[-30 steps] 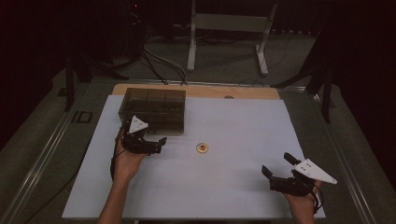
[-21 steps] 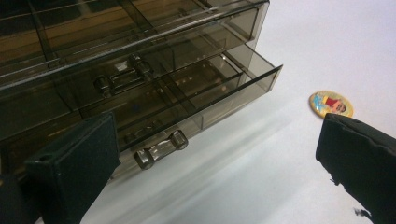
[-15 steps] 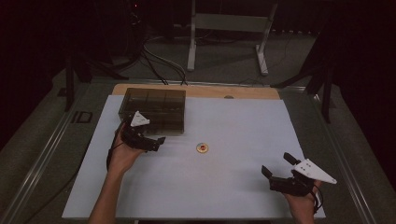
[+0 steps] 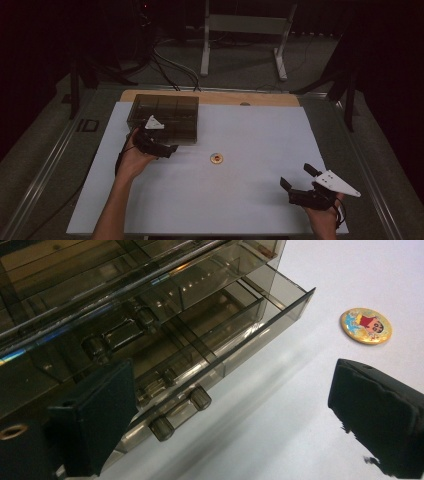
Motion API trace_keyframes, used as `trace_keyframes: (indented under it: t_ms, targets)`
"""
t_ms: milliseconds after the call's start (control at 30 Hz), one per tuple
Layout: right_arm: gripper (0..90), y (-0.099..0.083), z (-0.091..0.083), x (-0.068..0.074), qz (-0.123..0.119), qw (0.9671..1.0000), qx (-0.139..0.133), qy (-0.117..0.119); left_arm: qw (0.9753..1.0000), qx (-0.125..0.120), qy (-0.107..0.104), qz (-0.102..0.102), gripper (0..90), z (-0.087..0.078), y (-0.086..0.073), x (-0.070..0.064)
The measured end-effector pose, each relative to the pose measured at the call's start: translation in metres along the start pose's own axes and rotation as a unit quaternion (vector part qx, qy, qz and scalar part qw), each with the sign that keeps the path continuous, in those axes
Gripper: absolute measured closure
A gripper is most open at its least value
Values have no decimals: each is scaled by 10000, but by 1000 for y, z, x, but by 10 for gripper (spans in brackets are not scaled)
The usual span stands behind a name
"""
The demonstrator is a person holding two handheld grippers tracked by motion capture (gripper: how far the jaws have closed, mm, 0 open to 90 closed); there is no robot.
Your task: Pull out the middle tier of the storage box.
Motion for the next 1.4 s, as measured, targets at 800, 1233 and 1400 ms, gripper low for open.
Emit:
trace_keyframes:
  t_ms: [800,1233,1400]
  targets:
    - [4,0,1,0,-6,10000,11,21,9992,300,-255,51,297,21,-1,8]
    - [4,0,0,0,-11,10000,5,13,9992,376,-100,86,372,29,-2,7]
    - [4,0,0,0,0,10000,12,8,9992,390,-71,86,429,29,-3,10]
Point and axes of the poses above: each handheld gripper's, and its own axes: z roughly forward along the jaws, y roughly out of its top, x roughly to its left, the point moved 8 cm from there along z, roughly forward along the jaws, and after that the axes turned 11 degrees about y, right-handed, at the moved point
